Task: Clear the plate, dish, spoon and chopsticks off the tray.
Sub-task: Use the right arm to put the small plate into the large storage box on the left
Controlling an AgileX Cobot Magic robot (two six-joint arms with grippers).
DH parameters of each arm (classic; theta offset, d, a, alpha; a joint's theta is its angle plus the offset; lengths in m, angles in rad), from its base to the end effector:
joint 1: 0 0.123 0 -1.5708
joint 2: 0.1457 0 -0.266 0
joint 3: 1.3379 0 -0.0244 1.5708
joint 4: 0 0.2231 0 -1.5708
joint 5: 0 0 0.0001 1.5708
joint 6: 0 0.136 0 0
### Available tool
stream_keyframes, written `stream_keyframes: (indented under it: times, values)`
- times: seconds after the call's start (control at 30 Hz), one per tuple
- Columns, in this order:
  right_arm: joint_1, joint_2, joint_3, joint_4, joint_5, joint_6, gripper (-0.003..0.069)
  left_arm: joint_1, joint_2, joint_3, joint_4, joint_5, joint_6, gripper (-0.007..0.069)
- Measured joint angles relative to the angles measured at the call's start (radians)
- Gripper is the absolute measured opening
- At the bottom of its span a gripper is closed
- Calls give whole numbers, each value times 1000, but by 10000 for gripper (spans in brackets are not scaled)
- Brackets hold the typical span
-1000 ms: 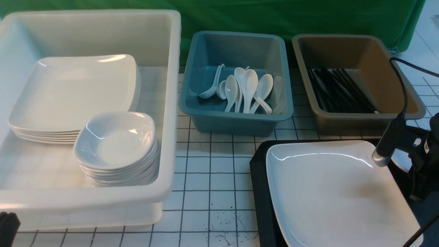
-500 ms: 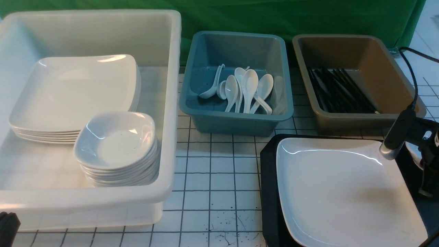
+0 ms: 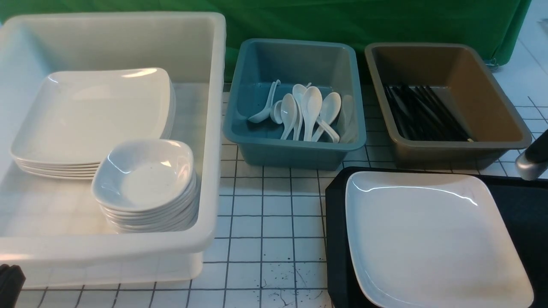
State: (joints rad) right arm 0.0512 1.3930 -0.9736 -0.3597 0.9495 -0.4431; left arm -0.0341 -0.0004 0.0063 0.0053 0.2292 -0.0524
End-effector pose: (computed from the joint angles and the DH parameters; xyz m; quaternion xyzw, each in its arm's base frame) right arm 0.2530 -0.0260 0.2155 -0.3178 0.9239 -0.1835 0.1081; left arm 0.0916 -0.0030 0.1838 -0.0054 0.7574 -0.0261 0.6524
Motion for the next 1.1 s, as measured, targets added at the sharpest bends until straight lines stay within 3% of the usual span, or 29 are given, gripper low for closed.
stream_keyframes:
  times: [0.17, 0.27, 0.37, 0.5, 0.57, 0.67, 0.7, 0.83, 1.1]
  values:
    - [29, -134, -9, 23, 14, 3, 36, 0, 0, 0, 0, 0, 0, 20]
    - [106, -213, -60, 108, 17, -1, 36, 0, 0, 0, 0, 0, 0, 20]
    - [268, -242, -171, 251, -3, -2, 36, 0, 0, 0, 0, 0, 0, 20]
    - [497, -198, -288, 333, -70, 9, 36, 0, 0, 0, -5, 0, 0, 20]
    - [556, -174, -314, 340, -86, 13, 36, 0, 0, 0, -5, 0, 0, 20]
    - [757, -45, -415, 346, -157, 19, 36, 0, 0, 0, -5, 0, 0, 20]
    - [767, -36, -415, 347, -162, 19, 36, 0, 0, 0, -5, 0, 0, 20]
    - [940, 186, -576, 351, -222, -84, 36, 0, 0, 0, 0, 0, 0, 20]
    - [1026, 504, -815, 238, -224, -176, 36, 0, 0, 0, 0, 0, 0, 20]
